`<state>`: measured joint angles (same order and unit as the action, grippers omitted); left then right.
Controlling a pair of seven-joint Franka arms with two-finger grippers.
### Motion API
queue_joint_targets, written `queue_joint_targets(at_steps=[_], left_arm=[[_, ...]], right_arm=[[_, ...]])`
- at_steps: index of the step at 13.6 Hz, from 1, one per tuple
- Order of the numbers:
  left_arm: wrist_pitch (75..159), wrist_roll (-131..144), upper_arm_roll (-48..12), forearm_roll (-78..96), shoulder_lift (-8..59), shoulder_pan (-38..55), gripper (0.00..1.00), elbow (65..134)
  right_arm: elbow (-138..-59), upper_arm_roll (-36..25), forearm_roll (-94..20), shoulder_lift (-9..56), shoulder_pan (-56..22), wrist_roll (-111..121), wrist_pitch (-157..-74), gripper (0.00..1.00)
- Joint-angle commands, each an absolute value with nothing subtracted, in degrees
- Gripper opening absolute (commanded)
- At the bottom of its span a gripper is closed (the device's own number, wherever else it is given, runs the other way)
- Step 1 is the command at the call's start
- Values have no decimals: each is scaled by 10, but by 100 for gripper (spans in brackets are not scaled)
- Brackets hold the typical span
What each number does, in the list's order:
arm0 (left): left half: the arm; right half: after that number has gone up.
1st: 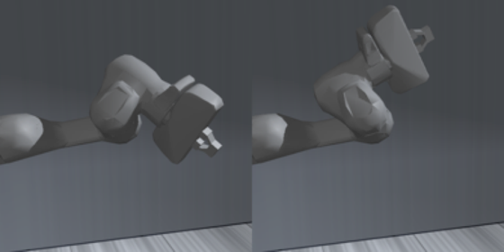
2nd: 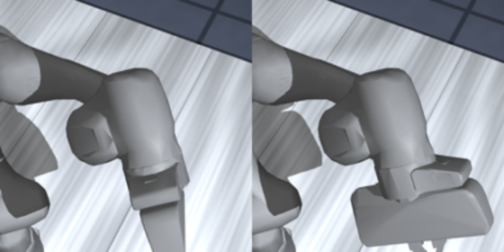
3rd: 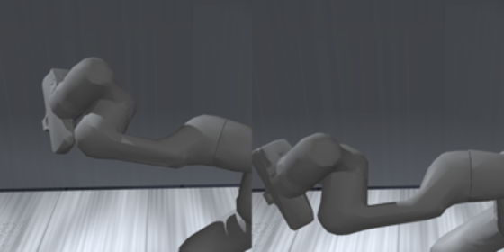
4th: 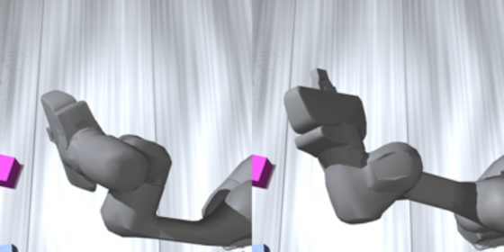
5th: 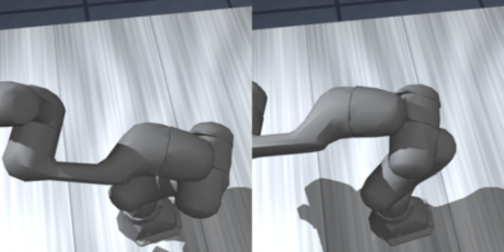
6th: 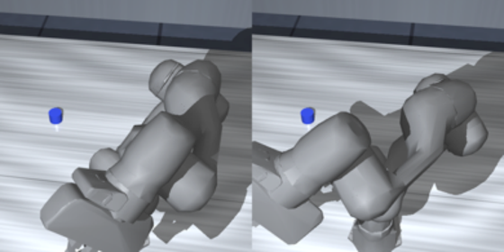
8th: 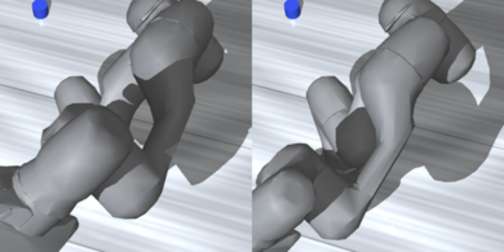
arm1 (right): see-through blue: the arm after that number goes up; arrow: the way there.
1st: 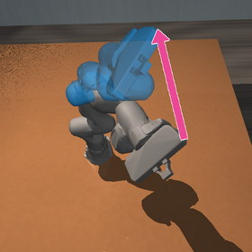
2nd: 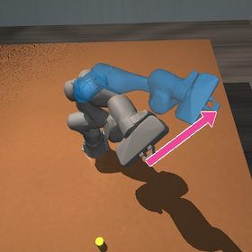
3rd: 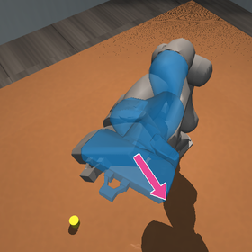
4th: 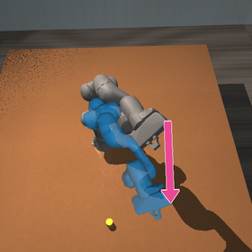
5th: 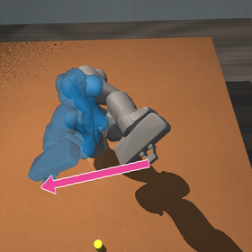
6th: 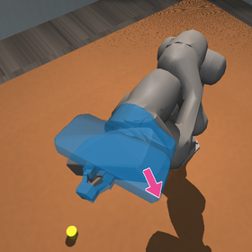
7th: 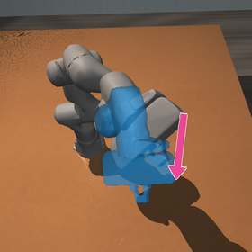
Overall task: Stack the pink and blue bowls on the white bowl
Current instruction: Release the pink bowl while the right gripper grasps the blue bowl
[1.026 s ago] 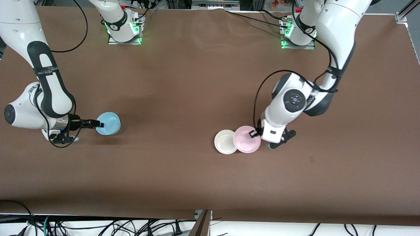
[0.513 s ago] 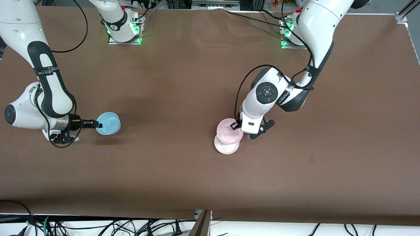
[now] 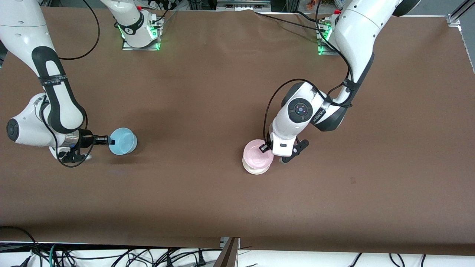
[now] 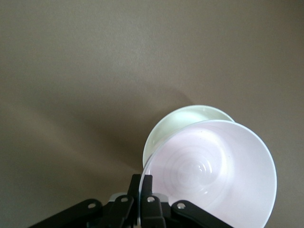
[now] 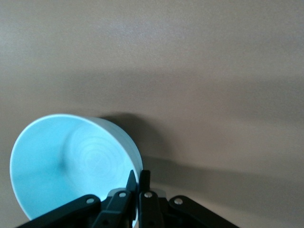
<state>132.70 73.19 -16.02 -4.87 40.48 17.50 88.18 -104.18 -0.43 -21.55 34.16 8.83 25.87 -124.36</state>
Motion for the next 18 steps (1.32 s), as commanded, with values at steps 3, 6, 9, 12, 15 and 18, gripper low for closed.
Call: queue_joint_targets(at_steps=[3, 6, 9, 12, 15, 18], left_arm=[[1324, 764, -105, -59, 441, 234, 0, 839], [1324, 765, -105, -59, 441, 234, 0, 838], [1332, 773, -105, -59, 443, 235, 0, 838], [1334, 773, -105, -59, 444, 235, 0, 838], [1334, 772, -105, -59, 444, 234, 32, 838], [1333, 767, -105, -60, 443, 233, 80, 838]], right_arm=[[-1042, 12, -229, 316, 91, 264, -1232, 0], [-1036, 15, -229, 307, 84, 236, -1217, 0], [-1020, 24, -228, 304, 81, 200, -1185, 0], [-1008, 48, -227, 301, 81, 194, -1170, 0], [-998, 69, -228, 301, 81, 193, -1163, 0], [-981, 92, -225, 301, 81, 127, -1147, 0]])
